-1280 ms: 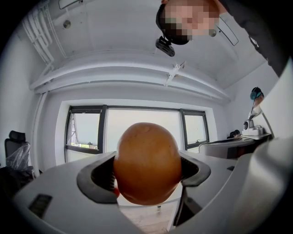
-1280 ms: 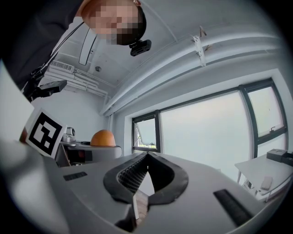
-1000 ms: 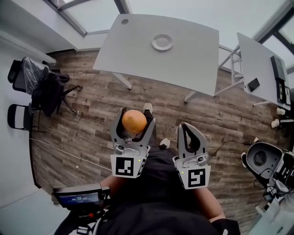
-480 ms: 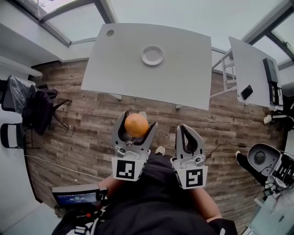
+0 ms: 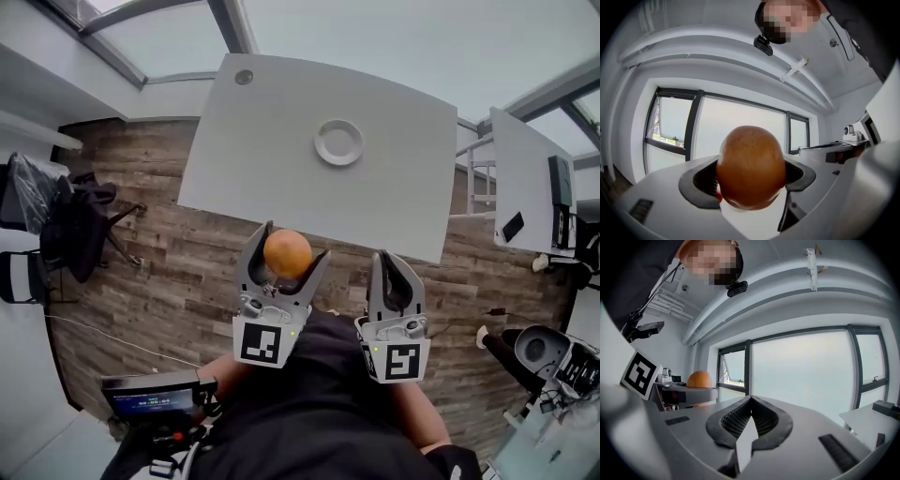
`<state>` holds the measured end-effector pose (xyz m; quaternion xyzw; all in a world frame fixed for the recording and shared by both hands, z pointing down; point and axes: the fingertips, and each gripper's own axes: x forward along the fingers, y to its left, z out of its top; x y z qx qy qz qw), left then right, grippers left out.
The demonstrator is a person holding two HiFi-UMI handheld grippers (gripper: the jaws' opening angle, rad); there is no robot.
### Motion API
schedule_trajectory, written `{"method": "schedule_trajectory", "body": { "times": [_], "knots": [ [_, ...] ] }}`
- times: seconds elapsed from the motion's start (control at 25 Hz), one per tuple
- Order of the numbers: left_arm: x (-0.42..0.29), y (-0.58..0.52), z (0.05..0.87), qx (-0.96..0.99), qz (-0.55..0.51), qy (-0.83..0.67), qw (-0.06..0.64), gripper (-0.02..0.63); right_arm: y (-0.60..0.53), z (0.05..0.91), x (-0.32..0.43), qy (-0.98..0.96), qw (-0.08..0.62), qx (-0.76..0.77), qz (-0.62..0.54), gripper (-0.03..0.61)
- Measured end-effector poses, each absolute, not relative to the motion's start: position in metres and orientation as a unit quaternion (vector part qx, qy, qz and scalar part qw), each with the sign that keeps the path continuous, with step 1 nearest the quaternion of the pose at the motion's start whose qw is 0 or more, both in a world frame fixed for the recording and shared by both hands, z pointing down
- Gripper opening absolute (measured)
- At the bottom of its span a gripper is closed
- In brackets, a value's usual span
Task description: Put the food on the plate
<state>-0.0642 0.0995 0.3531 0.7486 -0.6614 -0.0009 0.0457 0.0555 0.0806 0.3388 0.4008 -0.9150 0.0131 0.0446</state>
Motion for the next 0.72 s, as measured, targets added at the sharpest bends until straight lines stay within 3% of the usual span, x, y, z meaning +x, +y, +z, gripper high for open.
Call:
{"method": "schedule_trajectory", "body": {
  "times": [0.72],
  "knots": [
    [-0.149,0.024,0.360,0.739,-0.003,-0.670,0.064,0.371,0.004,0.341,-0.011,-0.909,0.058,0.412,0.019,0.006]
  ]
}}
